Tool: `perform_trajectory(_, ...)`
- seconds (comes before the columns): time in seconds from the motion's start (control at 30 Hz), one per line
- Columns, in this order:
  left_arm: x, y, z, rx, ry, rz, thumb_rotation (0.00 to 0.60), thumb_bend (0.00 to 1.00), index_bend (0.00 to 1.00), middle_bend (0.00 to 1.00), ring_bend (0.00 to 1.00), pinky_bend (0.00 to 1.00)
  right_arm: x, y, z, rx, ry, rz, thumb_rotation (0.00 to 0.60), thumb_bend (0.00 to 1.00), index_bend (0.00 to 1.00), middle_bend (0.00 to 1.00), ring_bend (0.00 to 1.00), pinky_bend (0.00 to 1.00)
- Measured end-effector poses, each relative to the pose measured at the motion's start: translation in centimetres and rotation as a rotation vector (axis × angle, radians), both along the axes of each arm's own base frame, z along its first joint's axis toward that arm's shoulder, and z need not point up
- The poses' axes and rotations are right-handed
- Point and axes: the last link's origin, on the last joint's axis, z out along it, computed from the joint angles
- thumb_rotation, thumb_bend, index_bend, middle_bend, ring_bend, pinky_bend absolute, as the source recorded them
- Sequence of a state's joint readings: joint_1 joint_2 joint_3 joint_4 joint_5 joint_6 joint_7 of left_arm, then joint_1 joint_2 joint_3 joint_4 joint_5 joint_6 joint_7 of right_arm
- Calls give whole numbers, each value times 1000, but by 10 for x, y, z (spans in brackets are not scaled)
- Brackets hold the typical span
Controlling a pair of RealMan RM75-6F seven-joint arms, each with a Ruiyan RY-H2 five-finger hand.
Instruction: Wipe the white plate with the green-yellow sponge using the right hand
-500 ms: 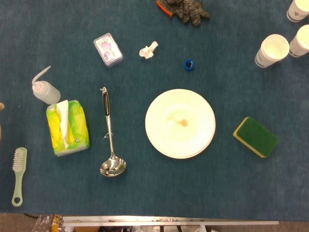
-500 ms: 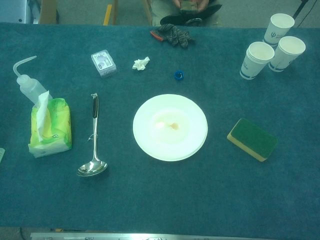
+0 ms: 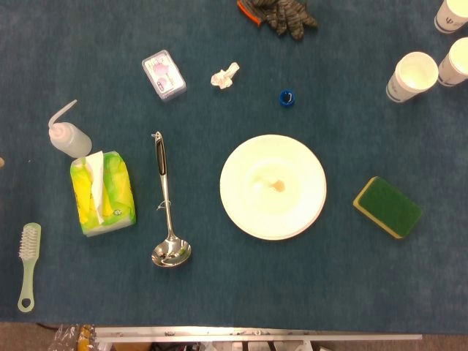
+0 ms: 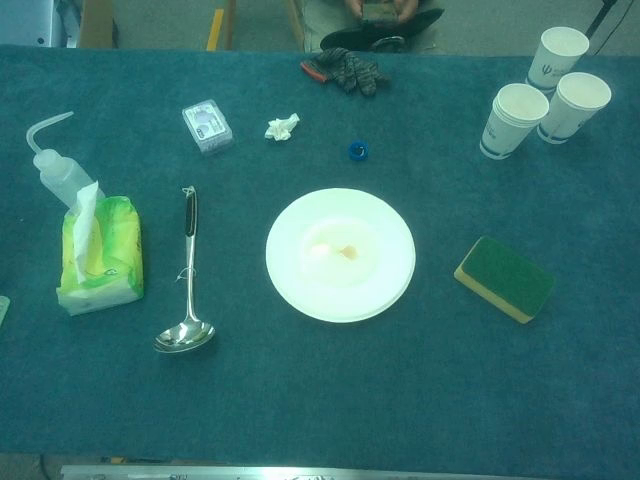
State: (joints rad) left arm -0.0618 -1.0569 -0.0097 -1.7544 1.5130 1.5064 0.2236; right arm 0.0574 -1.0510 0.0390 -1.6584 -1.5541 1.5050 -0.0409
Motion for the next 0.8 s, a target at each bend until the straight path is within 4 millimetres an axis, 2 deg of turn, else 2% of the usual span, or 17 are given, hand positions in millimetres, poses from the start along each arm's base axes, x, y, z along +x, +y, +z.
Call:
perform_trajectory(0.27,-2,-1,2,-3,-3,-3,600,488,329,277,200,155,14,-4,-11,68,10,22,600,6,473,423,318,417)
perform_trajectory(0.43,-4,-1,3,-2,-3,0,600,488,329,277,200,155,18,-6,-23,127,28,23,600,0,410,386,311,417)
perform_trajectory(0.6,-5,-2,4,-5,-6,-1,600,488,329,276,200,154,21,-6,-42,208,63,16,600,0,305,316,246,417)
perform_trajectory(0.8,-7,-3,7,-6,-9,-2,600,488,329,276,200,127,33,-10,-70,298,90,48,600,0,211,249,162,417)
